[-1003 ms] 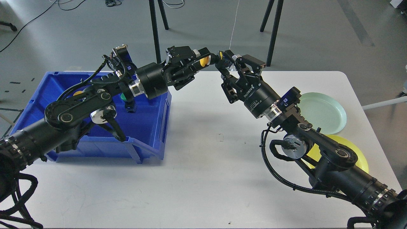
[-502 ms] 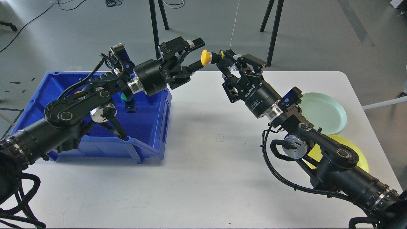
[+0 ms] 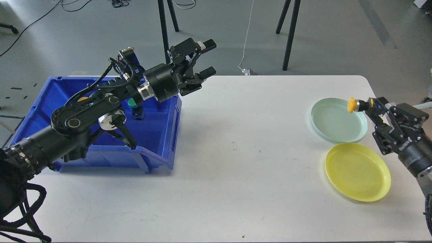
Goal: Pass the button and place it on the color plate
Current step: 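Carry the yellow button with the right gripper over the yellow plate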
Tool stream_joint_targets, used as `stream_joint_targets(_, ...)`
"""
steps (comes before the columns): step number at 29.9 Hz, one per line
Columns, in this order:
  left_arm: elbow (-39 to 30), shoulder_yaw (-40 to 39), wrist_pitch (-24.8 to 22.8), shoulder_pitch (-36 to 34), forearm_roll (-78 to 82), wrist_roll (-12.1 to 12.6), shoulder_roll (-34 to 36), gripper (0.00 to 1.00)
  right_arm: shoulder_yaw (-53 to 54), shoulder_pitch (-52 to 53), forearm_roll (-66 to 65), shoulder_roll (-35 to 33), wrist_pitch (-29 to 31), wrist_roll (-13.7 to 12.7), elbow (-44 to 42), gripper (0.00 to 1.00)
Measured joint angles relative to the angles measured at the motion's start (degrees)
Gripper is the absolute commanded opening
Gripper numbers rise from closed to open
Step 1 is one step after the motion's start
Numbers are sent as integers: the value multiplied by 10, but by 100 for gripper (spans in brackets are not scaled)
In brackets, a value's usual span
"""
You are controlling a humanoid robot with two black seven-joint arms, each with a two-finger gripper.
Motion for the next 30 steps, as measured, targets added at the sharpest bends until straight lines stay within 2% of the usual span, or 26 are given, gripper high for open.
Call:
stream_joint_targets(5,1,0,0,0,0,0,0,100,1,-91,5,-24,7,0,-40,0)
stream_joint_targets(12,4,-1,0,0,0,0,-1,100,-10,-118,6,-1,9,0,-51,1)
stream_joint_targets(15,4,-1,0,0,0,0,-1,100,-17,-113,5,8,11,0,-52,10)
stream_joint_targets(19,4,-1,0,0,0,0,-1,100,-27,-98,5,12,12,0,-52,37)
stream_joint_targets(23,4,-1,0,0,0,0,-1,100,-29,-94,5,22,12,0,-55,44)
stream_joint_targets(30,4,-1,0,0,0,0,-1,100,-30,-87,5,33,12,0,-64,47)
